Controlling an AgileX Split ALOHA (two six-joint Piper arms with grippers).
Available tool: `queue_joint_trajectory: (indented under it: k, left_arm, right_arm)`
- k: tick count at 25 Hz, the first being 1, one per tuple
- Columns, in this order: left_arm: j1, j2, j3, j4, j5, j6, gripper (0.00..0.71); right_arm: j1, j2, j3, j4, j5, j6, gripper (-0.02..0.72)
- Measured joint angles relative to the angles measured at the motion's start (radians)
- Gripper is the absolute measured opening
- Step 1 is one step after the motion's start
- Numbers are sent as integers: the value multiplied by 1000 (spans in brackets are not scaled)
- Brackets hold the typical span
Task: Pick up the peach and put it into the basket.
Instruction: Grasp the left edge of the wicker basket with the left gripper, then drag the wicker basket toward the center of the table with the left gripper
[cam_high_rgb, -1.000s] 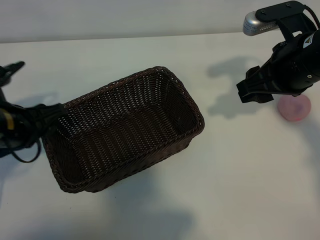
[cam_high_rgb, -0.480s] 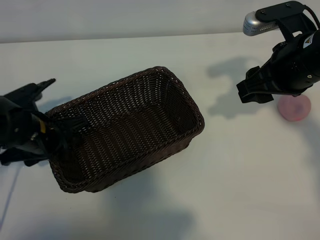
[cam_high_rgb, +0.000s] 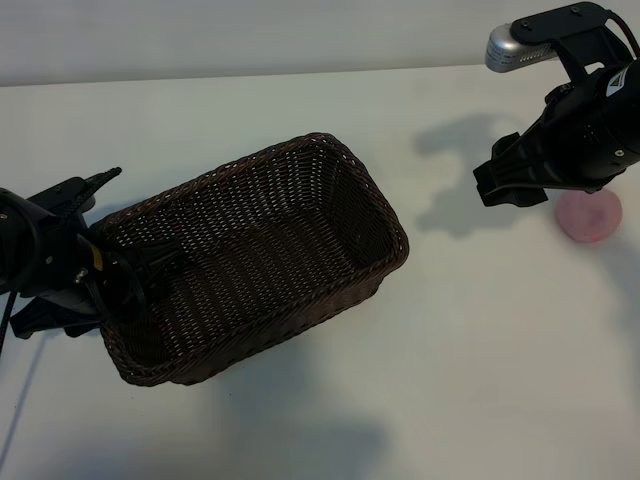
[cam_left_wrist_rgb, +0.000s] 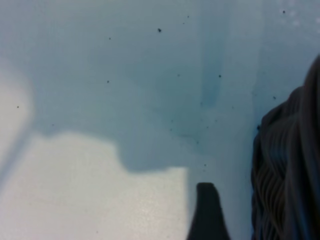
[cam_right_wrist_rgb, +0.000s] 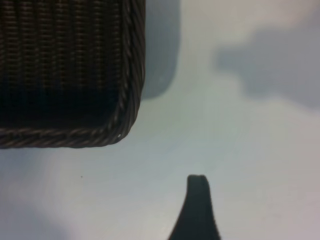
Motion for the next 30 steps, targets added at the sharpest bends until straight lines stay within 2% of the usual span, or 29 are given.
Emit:
queue_joint_trajectory:
  k: [1, 2, 13, 19, 21, 23, 25, 30]
  left_arm:
    - [0, 0, 0, -1, -2, -1, 430]
    - [0, 0, 0, -4, -2, -6, 416]
    - [1, -4, 0, -9, -10, 0, 411]
    - [1, -75, 0, -128, -61, 121, 411]
    - [1, -100, 0, -177, -64, 185, 333]
    - [1, -120, 0, -229, -70, 243, 325]
    - [1, -135, 0, -281, -71, 311, 168]
    - [1, -163, 0, -394, -73, 423, 168]
  right_arm:
    - [0, 0, 0, 0, 0, 0, 568]
    - [0, 0, 0, 0, 1, 0, 568]
    - [0, 0, 0, -1, 19, -1, 568]
    - [0, 0, 0, -1, 23, -1, 568]
    - [0, 0, 0, -1, 24, -1, 568]
    - [0, 0, 0, -1, 26, -1, 568]
    - [0, 0, 0, -1, 27, -2, 568]
    - [0, 0, 0, -1, 28, -1, 566]
